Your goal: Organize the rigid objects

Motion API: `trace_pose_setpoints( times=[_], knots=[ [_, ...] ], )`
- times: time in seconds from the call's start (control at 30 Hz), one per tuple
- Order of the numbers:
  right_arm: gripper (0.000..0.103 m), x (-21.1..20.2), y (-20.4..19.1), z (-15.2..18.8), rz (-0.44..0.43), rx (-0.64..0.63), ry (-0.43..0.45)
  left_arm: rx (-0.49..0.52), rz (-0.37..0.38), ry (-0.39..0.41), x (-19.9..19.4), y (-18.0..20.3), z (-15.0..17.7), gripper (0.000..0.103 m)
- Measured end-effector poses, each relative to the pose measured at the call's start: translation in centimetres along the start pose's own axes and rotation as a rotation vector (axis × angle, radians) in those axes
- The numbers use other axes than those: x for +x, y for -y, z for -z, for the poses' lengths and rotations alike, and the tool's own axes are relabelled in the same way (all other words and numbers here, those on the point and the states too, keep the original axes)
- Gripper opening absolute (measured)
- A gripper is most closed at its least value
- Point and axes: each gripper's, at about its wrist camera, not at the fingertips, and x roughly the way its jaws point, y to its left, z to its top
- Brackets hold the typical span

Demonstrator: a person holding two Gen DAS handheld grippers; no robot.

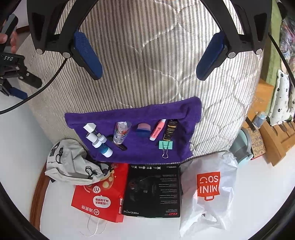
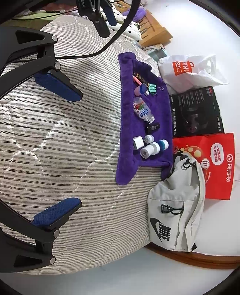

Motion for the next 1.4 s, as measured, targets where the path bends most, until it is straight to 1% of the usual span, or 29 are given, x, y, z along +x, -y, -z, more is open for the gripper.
trace_pose_setpoints(
  times=[0.17,0.3,0.5,1.1,1.4],
  knots=[
    [0.103,-0.4,-0.1,-0.2,0.003,-0.004,0.013,-0.011,-0.001,-0.003,-0.1,-0.2,-0.1,0.103],
    [0.103,-0.4,-0.1,-0.2,0.007,-0.011,0.005,-0.015,-0.002,-0.005,-0.1,-0.3,-0.1,0.103],
    [0.103,-0.7,-0.4,-0.1,0.001,-0.021,0.014,-0.039,0.011,-0.008,-0.2,-0.6,-0.2,0.103],
    [0.103,-1.5,-0.7,-0.1,-0.006,-0.029,0.041,-0.022,-0.024,-0.011,-0.7,-0.5,0.0,0.103],
    [0.103,-1.7,-0.8,-0.1,-0.007,-0.034,0.044,-0.012,-0.024,-0.010,-0.7,-0.2,0.1,0.103]
  ],
)
